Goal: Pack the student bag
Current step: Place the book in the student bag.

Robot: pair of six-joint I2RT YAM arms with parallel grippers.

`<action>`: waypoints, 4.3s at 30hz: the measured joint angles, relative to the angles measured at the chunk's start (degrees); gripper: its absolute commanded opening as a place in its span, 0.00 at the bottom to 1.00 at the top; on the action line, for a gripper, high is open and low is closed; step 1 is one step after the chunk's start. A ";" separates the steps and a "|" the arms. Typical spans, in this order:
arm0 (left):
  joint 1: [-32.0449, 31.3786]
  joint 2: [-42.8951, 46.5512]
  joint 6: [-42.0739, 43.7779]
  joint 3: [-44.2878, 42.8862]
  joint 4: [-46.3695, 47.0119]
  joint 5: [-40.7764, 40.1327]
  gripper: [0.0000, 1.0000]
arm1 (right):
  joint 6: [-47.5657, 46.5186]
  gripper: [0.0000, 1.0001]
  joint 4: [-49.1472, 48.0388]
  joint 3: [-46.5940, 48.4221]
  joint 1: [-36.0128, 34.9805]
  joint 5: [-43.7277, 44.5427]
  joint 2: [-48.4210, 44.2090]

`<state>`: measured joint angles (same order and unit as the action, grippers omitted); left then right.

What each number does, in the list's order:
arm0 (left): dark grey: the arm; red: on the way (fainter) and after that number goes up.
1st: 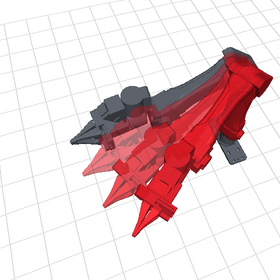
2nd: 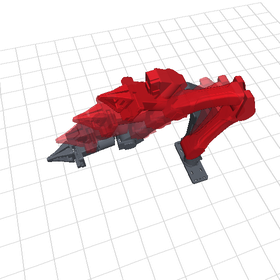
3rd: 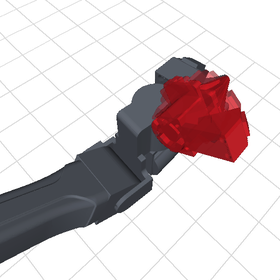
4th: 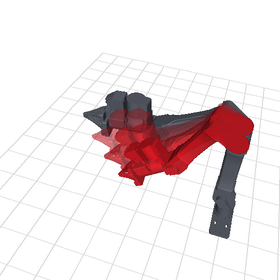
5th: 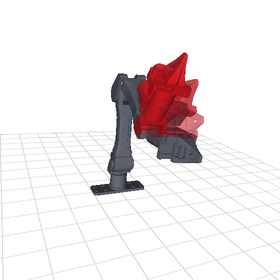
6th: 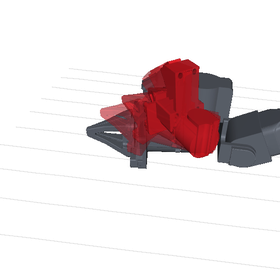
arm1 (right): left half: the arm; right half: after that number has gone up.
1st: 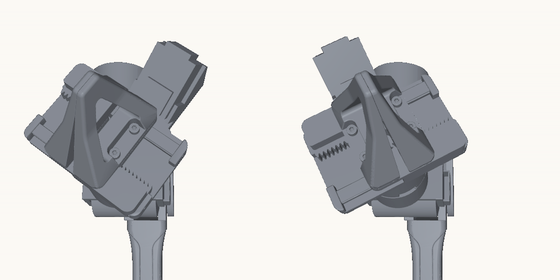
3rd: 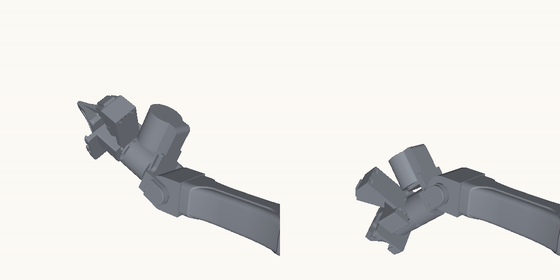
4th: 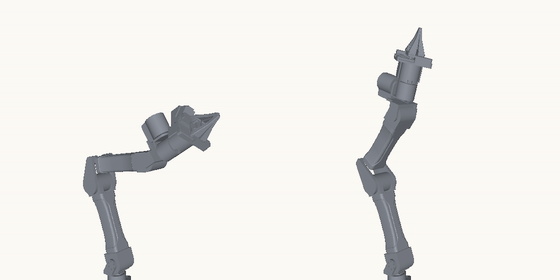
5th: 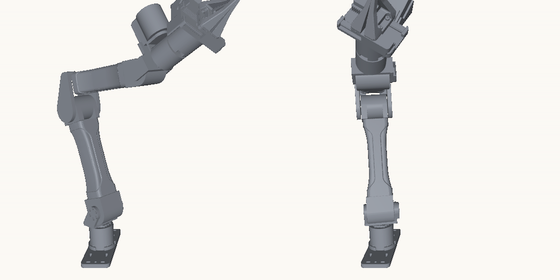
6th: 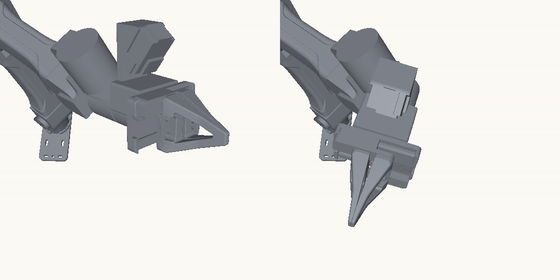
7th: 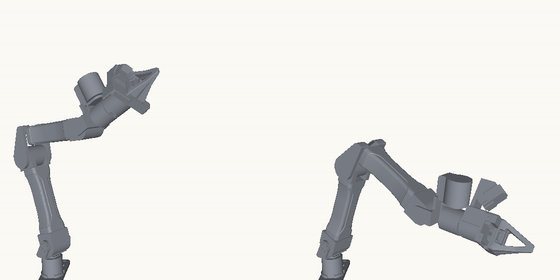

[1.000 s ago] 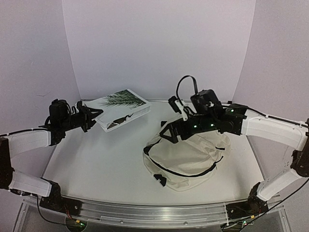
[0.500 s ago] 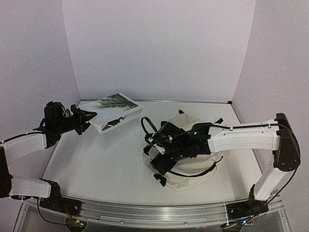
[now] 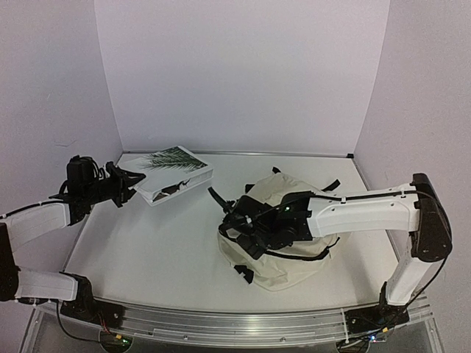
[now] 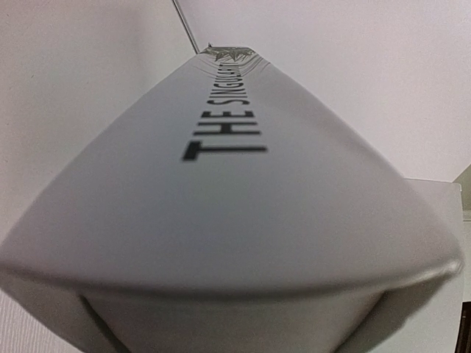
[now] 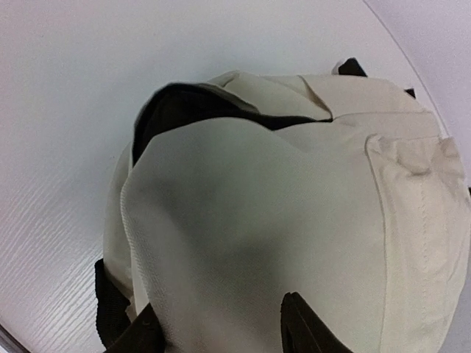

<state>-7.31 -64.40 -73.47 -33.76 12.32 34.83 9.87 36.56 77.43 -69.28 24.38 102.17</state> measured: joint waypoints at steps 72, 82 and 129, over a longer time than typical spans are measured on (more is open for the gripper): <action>-28.02 -40.26 19.39 -26.77 1.79 0.24 0.92 | 20.61 0.00 -18.56 18.86 19.63 -12.66 -1.92; -28.26 -28.28 29.00 -28.76 -19.02 -13.03 0.94 | 20.15 0.00 -19.28 18.12 19.63 -12.02 -2.45; -35.30 -42.58 19.45 -40.22 0.79 -8.02 0.33 | 16.22 0.00 -16.24 28.65 19.08 -19.58 3.67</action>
<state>-42.61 -106.98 -54.02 -73.97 13.10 26.81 26.09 20.32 106.08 -50.19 4.80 105.84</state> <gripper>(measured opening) 0.331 0.014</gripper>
